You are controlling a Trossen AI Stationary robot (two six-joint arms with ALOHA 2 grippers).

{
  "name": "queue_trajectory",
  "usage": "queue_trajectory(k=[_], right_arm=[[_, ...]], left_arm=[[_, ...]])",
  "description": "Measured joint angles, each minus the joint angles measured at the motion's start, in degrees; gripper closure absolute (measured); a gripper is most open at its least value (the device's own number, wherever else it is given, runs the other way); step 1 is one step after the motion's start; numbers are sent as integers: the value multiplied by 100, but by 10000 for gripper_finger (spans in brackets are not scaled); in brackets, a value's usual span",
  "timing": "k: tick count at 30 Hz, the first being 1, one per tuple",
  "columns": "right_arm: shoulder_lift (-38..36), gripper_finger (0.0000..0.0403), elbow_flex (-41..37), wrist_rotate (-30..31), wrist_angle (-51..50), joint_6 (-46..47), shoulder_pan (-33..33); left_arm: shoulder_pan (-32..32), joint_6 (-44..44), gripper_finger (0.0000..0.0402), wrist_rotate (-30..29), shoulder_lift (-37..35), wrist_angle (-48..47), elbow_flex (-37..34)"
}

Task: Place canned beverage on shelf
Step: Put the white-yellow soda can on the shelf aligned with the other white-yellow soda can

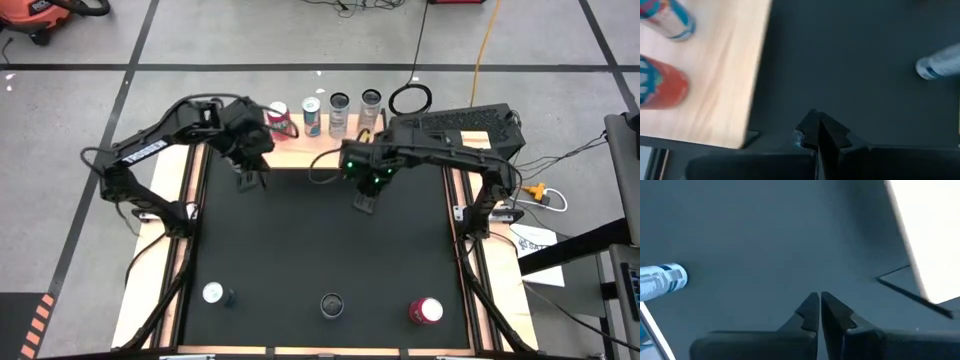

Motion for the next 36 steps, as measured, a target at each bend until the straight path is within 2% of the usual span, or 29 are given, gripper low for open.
queue_trajectory(k=[11, 14, 20, 31, 36], right_arm=[[-2, 402, -159, -3, 128, 349, 620], [-2, 388, -159, -2, 207, 567, 763], [-2, 336, -159, -3, 262, 779, 1035], [0, 212, -159, -2, 337, 871, 1332], [77, 174, -159, 11, 364, 873, 1392]], left_arm=[[-637, -102, 398, -4, -298, -100, 0], [-687, -86, 398, -49, -294, -106, -2], [-691, 170, 398, -74, -294, -177, -7], [-691, 195, 398, -104, -294, -530, -11], [-691, 171, 398, -108, -512, -535, -507]])
